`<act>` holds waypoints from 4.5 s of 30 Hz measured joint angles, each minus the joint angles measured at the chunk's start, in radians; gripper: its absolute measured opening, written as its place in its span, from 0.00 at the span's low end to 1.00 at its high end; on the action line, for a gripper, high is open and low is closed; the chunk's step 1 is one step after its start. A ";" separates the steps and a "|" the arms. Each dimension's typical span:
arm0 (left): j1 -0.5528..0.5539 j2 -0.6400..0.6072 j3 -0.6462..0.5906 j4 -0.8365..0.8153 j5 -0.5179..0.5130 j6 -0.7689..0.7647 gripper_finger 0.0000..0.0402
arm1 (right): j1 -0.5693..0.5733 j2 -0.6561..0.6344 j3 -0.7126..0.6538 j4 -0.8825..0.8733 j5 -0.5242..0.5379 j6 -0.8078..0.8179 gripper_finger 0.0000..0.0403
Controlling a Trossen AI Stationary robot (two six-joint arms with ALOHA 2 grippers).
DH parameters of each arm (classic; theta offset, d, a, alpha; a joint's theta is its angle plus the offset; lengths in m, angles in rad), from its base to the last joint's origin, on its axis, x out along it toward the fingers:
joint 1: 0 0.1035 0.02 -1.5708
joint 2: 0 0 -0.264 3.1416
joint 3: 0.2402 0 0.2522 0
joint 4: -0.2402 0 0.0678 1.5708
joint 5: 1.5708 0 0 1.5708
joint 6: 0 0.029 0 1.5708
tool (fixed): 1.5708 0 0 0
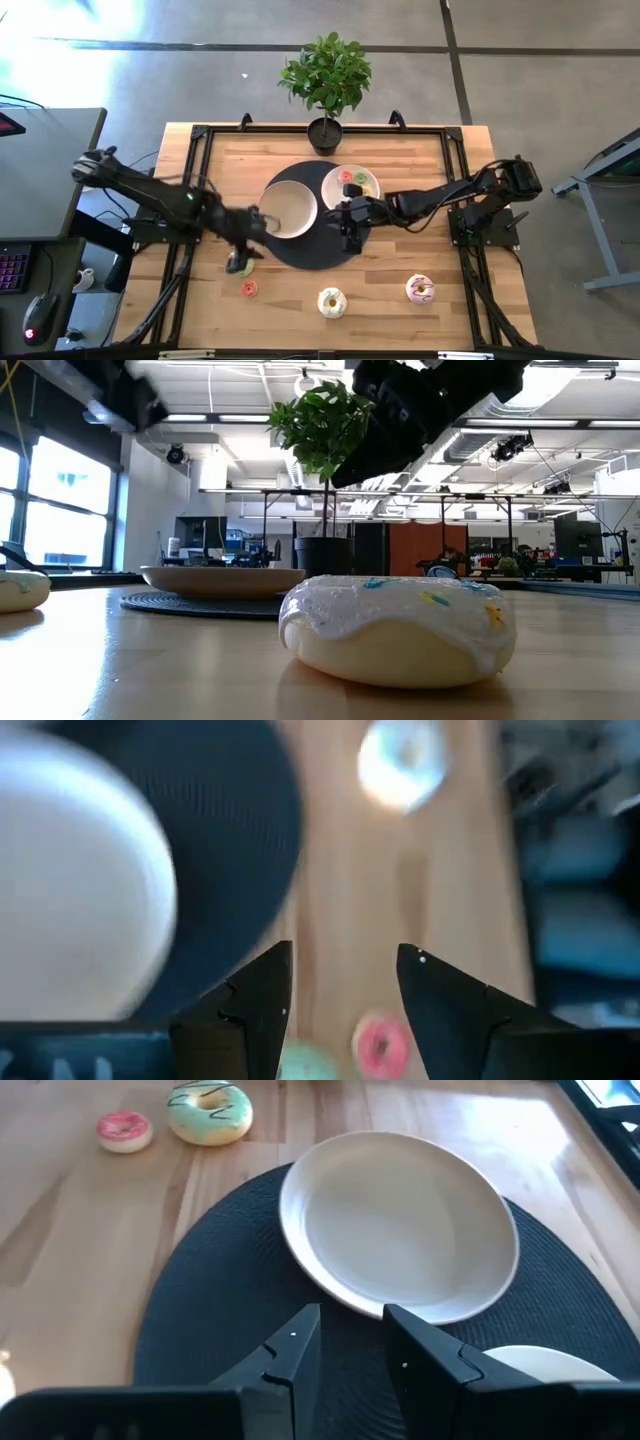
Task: Pick & Place donuts
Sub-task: Put the small pink donut on the right white plate, then put the big green donut on the left white plate
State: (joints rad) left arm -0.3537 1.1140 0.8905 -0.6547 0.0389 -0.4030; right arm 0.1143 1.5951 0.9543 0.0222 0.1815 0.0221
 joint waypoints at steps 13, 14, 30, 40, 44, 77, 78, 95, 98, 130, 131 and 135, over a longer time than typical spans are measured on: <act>-0.285 0.365 -0.054 0.079 -0.014 -0.134 0.45 | -0.003 0.000 0.000 -0.026 0.011 -0.001 0.27; -0.292 0.384 -0.054 0.081 -0.029 -0.129 0.45 | -0.003 0.000 0.000 -0.025 0.011 0.001 0.27; -0.294 0.455 -0.051 0.071 -0.022 -0.068 0.17 | -0.003 0.000 0.000 -0.017 0.011 0.003 0.27; -0.197 0.446 0.135 0.028 -0.097 0.088 0.05 | -0.003 -0.011 0.000 -0.011 0.025 -0.025 0.27; -0.094 0.445 0.216 0.023 -0.225 0.234 0.04 | -0.003 -0.089 0.000 -0.092 0.083 -0.027 0.27; 0.530 0.775 0.293 0.621 -0.132 0.215 0.12 | -0.068 -0.678 -0.300 -0.475 0.409 0.497 0.27; 0.530 0.780 0.294 0.618 -0.132 0.214 0.14 | -0.068 -0.678 -0.300 -0.473 0.397 0.496 0.27; 0.530 0.701 0.325 0.427 -0.138 0.207 0.27 | -0.068 -0.679 -0.300 -0.413 0.367 0.473 0.27; 0.523 0.665 0.398 0.230 -0.130 0.216 0.27 | -0.068 -0.678 -0.300 -0.413 0.362 0.472 0.27; -0.065 0.059 -0.170 -0.251 -0.197 -0.597 0.27 | -0.049 -0.404 -0.299 0.157 -0.031 0.239 0.27; -0.074 0.067 -0.188 -0.233 -0.184 -0.612 0.27 | -0.049 -0.404 -0.299 0.159 -0.031 0.239 0.27; -0.119 0.092 -0.247 -0.155 -0.131 -0.634 0.27 | -0.049 -0.404 -0.299 0.163 -0.031 0.239 0.27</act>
State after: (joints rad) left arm -0.4725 1.2059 0.6435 -0.8101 -0.0920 -1.0368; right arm 0.0654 1.1908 0.6552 0.1848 0.1501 0.2607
